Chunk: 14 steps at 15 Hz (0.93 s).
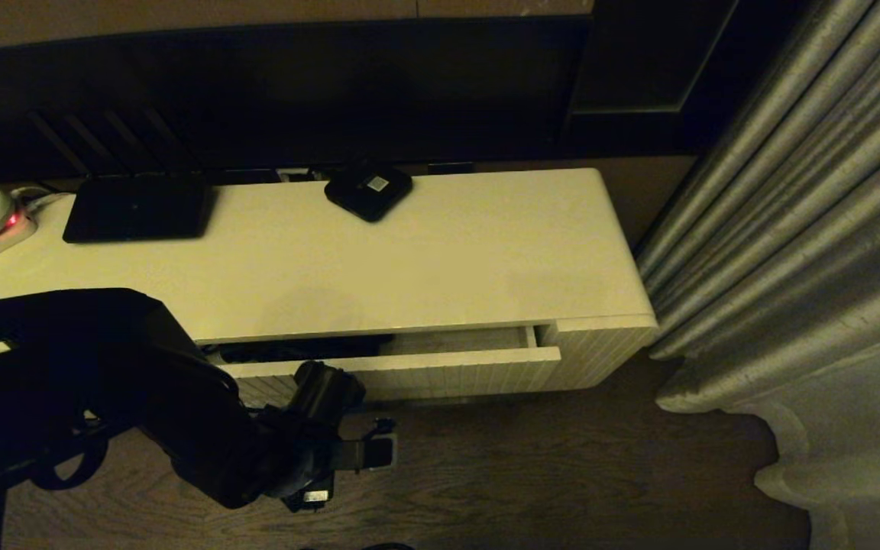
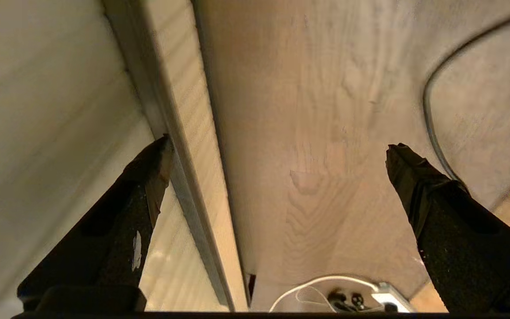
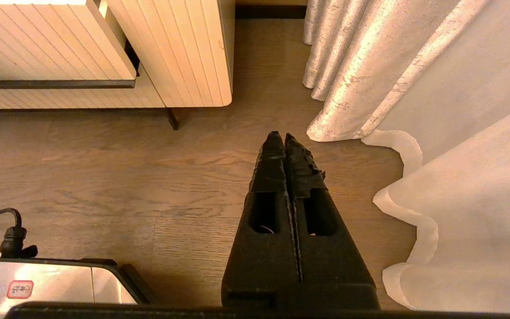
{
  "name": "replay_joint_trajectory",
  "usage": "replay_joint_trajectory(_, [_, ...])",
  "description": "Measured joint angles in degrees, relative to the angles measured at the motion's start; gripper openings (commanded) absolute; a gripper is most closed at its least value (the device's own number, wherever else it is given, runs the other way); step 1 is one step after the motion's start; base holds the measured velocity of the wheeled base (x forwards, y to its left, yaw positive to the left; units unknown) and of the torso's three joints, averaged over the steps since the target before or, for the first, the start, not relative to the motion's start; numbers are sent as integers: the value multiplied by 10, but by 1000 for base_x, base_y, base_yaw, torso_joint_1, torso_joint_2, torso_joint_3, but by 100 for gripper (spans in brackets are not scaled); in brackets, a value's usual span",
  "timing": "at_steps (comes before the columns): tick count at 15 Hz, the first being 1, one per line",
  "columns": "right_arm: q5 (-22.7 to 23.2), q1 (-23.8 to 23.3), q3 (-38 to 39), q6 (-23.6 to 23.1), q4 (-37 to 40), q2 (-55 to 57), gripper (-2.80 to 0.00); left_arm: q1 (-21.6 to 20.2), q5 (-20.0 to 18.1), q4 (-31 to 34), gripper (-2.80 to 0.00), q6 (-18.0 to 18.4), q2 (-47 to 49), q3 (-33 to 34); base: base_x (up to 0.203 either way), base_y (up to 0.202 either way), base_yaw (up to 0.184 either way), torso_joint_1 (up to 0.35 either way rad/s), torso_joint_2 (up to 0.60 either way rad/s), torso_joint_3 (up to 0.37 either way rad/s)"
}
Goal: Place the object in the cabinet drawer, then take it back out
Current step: Open the drawer
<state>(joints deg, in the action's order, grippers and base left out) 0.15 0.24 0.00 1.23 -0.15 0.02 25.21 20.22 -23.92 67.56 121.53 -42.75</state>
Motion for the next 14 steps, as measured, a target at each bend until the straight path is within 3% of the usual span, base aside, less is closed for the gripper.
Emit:
replay_joint_trajectory(7, [0, 0, 0, 0, 0, 0, -280, 17, -1, -14, 0, -6, -19, 41, 0, 0, 0, 0, 0, 0])
replay_joint_trajectory(13, [0, 0, 0, 0, 0, 0, -280, 22, 0, -98, 0, -4, -50, 77, 0, 0, 0, 0, 0, 0])
replay_joint_trajectory(14, [0, 0, 0, 0, 0, 0, -280, 22, 0, -97, -280, -2, -60, 87, 0, 0, 0, 0, 0, 0])
